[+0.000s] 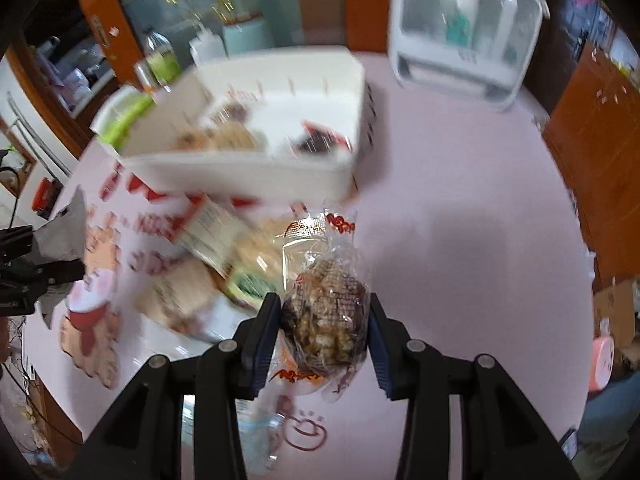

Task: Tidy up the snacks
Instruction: 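Grasp the grey snack bag with left tool while right grasps the nut bag, then place the grey snack bag and nut bag into the white tray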

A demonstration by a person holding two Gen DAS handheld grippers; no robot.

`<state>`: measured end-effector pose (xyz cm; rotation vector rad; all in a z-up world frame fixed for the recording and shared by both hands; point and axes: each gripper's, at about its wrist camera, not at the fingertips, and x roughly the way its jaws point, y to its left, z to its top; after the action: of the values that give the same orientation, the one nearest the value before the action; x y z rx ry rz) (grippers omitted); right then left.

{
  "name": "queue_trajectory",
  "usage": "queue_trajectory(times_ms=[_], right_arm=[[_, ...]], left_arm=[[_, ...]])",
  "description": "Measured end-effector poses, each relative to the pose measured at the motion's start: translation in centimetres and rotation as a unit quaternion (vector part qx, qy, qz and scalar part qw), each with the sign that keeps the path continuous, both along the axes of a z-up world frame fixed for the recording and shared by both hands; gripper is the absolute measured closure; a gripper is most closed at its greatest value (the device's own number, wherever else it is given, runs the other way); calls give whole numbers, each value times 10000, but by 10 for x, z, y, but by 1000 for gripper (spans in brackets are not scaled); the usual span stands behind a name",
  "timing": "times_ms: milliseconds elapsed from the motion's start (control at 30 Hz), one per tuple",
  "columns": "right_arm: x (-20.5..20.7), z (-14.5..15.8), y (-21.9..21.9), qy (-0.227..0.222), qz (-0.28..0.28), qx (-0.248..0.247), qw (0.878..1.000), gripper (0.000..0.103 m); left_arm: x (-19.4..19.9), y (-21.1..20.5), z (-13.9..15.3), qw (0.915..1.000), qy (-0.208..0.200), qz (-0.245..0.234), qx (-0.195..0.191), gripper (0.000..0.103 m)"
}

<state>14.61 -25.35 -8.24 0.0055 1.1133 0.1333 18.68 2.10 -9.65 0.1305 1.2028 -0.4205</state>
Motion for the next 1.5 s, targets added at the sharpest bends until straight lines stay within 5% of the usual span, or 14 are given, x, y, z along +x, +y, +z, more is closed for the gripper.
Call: queue_trajectory(times_ms=[333, 567, 967, 1100, 1200, 1500], right_arm=[[38, 125, 39, -1415, 122, 220, 9896, 61], [81, 169, 58, -1980, -289, 167, 9796, 60], [150, 131, 62, -1518, -515, -176, 9869, 53], [154, 116, 59, -1382, -528, -3, 9890, 42], [154, 112, 58, -1335, -537, 54, 9896, 33], [140, 109, 57, -1210, -356, 28, 9920, 33]], left_arm=[[57, -35, 109, 9932, -1026, 372, -412, 42], [101, -46, 147, 9857, -1398, 817, -469, 42], [156, -54, 102, 9867, -1258, 1018, -133, 40], [167, -52, 88, 9881, -1090, 1069, -174, 10], [170, -49, 82, 9887, -1037, 1078, -121, 7], [159, -41, 78, 9885, -973, 1147, 138, 6]])
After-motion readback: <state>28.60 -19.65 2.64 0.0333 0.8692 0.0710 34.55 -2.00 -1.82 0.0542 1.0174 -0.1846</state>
